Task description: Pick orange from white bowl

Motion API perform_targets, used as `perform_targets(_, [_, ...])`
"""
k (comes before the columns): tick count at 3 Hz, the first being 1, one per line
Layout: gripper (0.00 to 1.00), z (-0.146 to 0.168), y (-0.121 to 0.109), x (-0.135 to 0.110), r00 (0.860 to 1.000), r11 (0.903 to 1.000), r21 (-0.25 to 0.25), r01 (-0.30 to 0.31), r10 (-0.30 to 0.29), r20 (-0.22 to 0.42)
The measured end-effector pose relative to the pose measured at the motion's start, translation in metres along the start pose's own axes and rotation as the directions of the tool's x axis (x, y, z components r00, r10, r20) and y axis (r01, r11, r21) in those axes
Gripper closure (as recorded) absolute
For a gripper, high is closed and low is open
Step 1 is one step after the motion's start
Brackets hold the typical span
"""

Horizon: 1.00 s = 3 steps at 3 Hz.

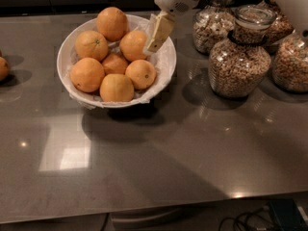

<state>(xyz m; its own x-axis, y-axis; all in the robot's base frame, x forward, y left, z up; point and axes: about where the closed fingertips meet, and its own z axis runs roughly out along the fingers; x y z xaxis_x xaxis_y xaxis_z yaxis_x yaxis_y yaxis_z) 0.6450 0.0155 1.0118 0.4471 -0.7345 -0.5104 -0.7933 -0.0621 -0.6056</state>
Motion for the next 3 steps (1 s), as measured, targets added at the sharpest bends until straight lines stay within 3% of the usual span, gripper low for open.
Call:
perform_targets(1, [0.00,0.001,-0.001,0.001,1.000,1.0000,0.001,0.000,0.000,0.001])
perform_targets(3, [0.00,0.027,-0.021,-0.007,0.997,0.9994,0.032,0.012,-0.015,0.081])
